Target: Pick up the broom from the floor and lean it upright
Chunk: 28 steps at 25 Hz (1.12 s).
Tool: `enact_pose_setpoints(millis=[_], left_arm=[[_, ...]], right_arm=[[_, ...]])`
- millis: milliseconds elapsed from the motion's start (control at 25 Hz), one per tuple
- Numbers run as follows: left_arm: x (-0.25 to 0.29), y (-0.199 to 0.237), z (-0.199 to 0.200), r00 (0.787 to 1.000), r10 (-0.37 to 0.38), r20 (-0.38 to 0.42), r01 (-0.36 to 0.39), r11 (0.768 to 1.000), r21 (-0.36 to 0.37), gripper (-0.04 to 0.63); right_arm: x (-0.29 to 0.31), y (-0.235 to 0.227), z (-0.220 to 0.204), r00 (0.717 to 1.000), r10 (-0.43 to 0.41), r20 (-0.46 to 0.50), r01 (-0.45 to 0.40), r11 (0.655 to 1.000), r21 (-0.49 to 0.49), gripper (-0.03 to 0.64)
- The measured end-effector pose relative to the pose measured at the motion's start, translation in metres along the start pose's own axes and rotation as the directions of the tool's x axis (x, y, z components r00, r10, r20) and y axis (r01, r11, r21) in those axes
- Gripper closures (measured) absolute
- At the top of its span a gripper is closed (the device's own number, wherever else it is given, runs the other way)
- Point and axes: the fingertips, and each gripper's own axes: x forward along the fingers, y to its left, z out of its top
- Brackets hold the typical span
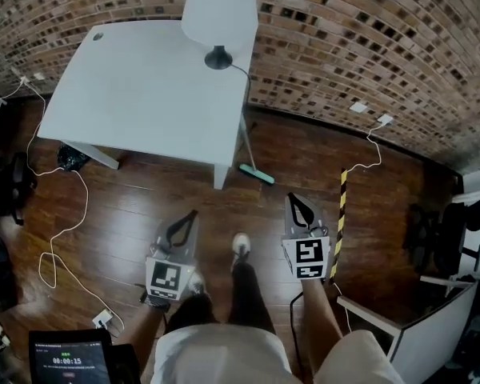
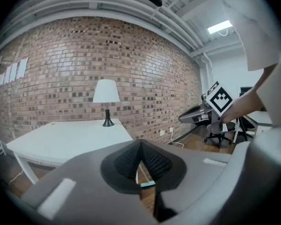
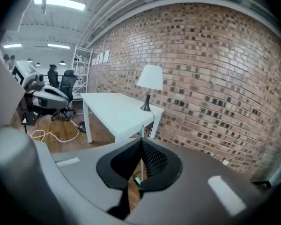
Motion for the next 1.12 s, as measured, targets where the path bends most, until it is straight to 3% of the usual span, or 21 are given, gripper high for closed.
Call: enact_pose_setpoints(millis=[240, 520, 880, 1120], left_arm=[[-0.069, 0.014, 0.059, 0.997, -0.002, 0.077, 0.000, 0.999, 0.035, 0.595], [-0.127, 0.025, 0.123, 0.977, -0.031, 0.210, 0.017, 0.997, 0.070, 0.595], [-0.167, 0.013, 0.140, 0.966, -0.038, 0.254, 0.019, 0.997, 0.078, 0.594], [-0.173, 0.001, 0.151, 0.963, -0.033, 0.268, 0.026, 0.999, 0.028, 0.594]], right_arm=[[-0.104, 0.021, 0.073, 0.976, -0.119, 0.183, 0.101, 0.989, 0.108, 0.604], [-0.166, 0.060, 0.134, 0.948, -0.105, 0.301, 0.081, 0.993, 0.091, 0.604], [-0.218, 0.078, 0.141, 0.926, -0.105, 0.363, 0.038, 0.982, 0.187, 0.603], [-0.242, 0.069, 0.149, 0.878, -0.148, 0.456, 0.021, 0.962, 0.272, 0.603]])
